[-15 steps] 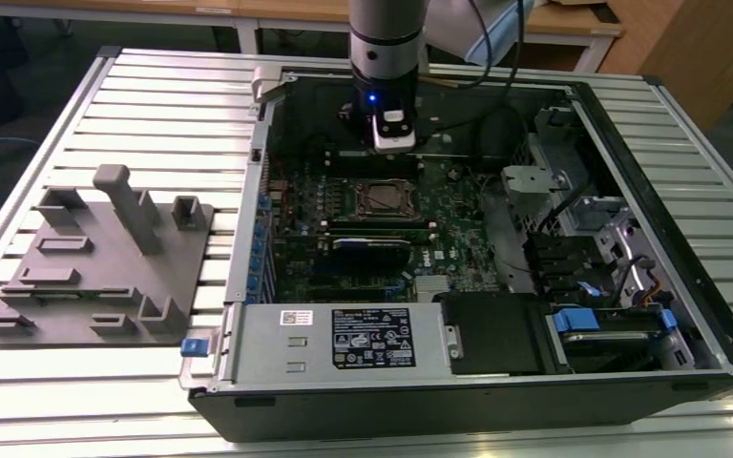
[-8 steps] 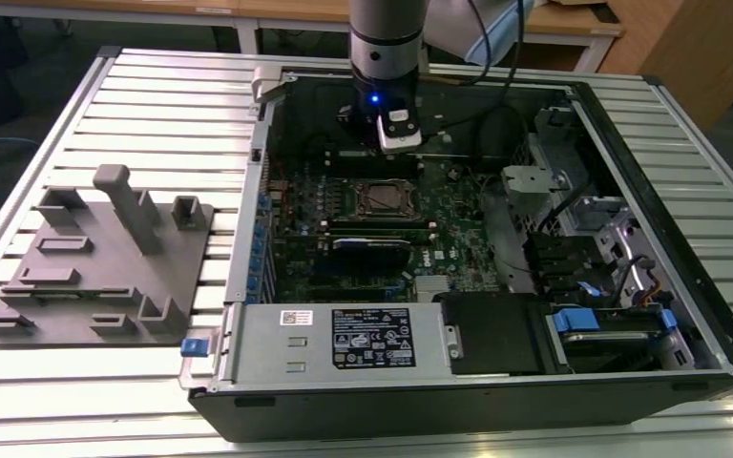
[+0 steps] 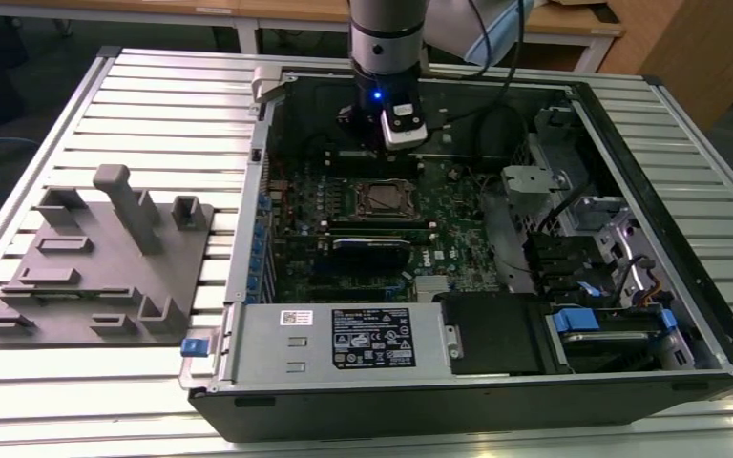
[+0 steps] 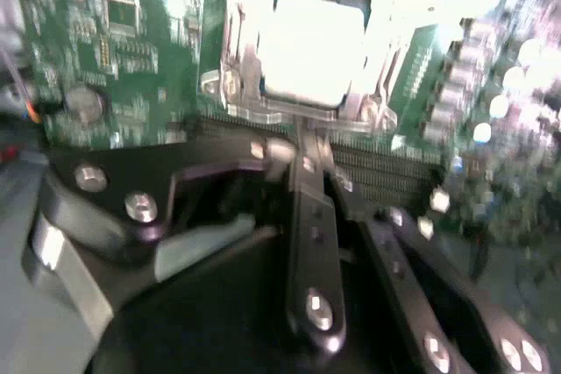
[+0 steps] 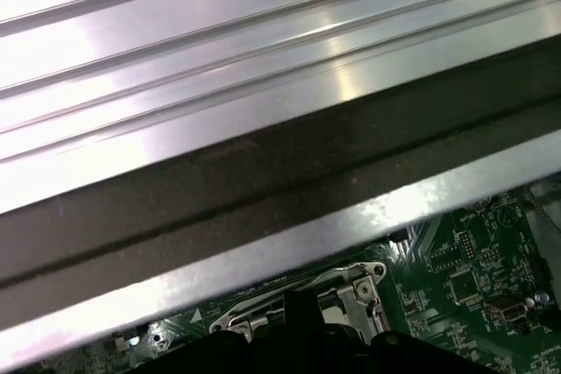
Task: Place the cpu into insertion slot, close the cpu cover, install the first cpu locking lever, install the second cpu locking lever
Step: 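Install the first cpu locking lever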
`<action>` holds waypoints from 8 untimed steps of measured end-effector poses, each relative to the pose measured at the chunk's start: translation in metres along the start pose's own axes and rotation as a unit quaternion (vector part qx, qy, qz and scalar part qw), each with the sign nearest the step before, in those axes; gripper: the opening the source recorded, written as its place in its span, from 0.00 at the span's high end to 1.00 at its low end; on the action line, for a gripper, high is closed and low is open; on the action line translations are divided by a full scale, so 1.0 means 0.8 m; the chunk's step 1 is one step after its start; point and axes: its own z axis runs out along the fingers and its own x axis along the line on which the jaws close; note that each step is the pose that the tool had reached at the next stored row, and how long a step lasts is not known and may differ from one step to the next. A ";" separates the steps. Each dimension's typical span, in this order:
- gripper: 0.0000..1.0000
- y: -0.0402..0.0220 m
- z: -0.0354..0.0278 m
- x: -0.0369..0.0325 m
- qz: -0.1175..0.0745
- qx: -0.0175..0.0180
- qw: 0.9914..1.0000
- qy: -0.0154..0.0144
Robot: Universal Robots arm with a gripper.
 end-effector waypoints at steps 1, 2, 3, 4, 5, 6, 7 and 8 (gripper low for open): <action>0.89 0.0000 -0.0002 0.0000 0.000 0.000 1.000 0.000; 0.89 0.0001 -0.0004 0.0000 0.000 0.000 1.000 0.000; 0.89 0.0001 -0.0004 0.0000 0.000 0.000 1.000 0.000; 0.89 0.0000 -0.0004 0.0000 0.000 0.000 1.000 0.000; 0.89 0.0000 -0.0005 0.0000 0.000 0.000 1.000 0.000; 0.89 0.0001 -0.0011 -0.0001 0.000 0.000 1.000 0.000; 0.89 0.0001 -0.0014 -0.0001 0.000 0.000 1.000 0.000; 0.89 0.0001 -0.0014 -0.0001 0.000 0.000 1.000 0.000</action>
